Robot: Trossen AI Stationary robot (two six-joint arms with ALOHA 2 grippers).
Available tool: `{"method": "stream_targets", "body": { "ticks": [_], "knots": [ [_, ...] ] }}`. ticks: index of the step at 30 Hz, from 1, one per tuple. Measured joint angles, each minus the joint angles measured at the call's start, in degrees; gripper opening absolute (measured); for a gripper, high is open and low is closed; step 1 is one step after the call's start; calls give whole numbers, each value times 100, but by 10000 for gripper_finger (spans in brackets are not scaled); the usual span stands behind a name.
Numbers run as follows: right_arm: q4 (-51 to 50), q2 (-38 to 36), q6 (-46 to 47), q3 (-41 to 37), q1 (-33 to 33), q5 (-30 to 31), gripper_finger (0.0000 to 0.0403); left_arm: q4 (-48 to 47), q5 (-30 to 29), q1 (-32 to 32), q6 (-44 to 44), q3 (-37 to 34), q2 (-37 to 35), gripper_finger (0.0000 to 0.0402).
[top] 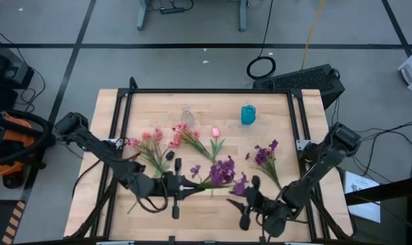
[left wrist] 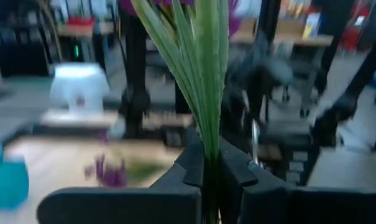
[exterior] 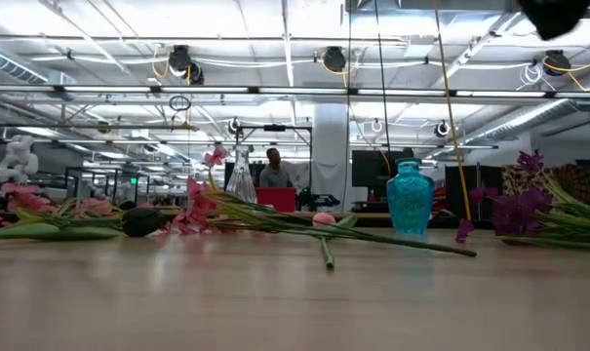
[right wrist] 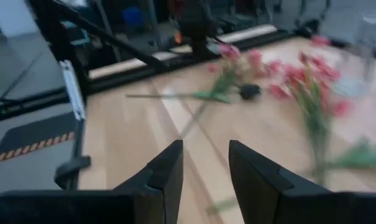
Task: Sort flowers into vase by color
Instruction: Move the bottom purple flower to the middle right of the table
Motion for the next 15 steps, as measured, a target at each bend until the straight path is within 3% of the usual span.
{"method": "stream_targets", "body": {
  "ticks": [4, 9, 15],
  "knots": [
    [1898, 350, -1586, 0, -249, -105, 121, 1095, 460, 179, 602, 0, 229, 16],
    [3740, 662, -3277, 0, -581, -630, 121, 1919, 1184, 413, 698, 0, 550, 16],
    [4433, 820, -3753, 0, -998, -1363, 121, 2438, 1605, 577, 696, 0, 887, 16]
  ]
}}
